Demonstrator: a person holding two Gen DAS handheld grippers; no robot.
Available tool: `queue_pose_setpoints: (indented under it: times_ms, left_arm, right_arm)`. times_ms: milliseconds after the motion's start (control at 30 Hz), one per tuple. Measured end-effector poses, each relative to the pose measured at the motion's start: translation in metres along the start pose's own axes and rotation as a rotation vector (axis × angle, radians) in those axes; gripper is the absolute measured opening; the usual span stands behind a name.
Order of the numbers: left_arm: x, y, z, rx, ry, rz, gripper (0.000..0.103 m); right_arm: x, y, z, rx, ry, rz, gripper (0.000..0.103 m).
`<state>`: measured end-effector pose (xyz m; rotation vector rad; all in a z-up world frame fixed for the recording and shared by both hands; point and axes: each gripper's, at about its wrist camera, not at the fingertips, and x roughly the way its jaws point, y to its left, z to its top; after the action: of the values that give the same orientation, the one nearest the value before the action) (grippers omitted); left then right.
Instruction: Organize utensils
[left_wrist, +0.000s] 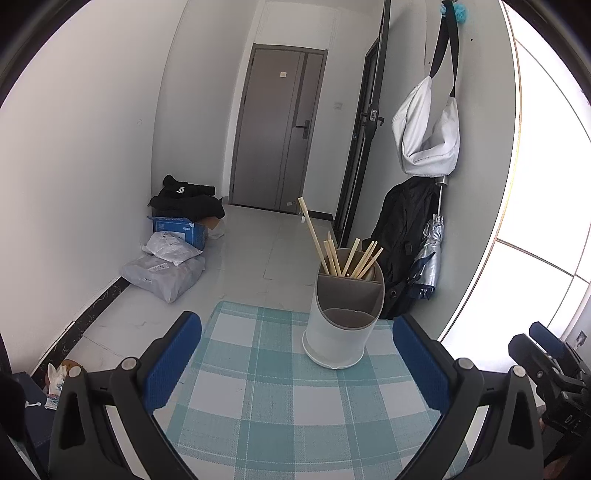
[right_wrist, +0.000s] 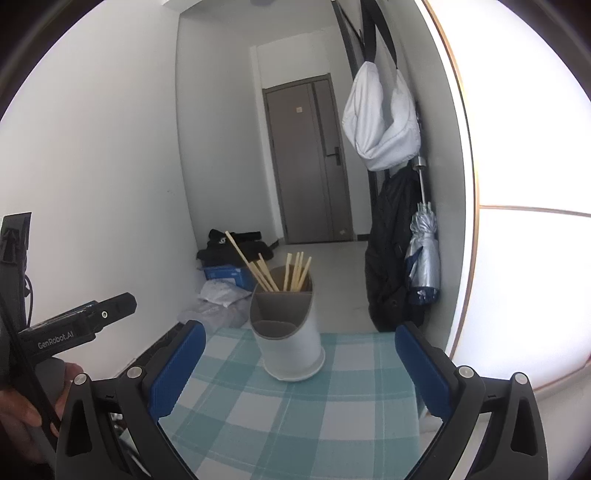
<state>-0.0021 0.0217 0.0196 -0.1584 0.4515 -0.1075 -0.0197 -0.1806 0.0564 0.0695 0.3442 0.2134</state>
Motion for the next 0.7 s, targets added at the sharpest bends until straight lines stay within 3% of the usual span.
queue_pose_setpoints:
  times_ms: [700]
  left_arm:
    - [0.005,0.017,-0.002,-0.084,0.035,0.034,0.102]
  right_arm:
    - [0.004,-0.001,-0.003,0.006,0.022,-0.031,0.103]
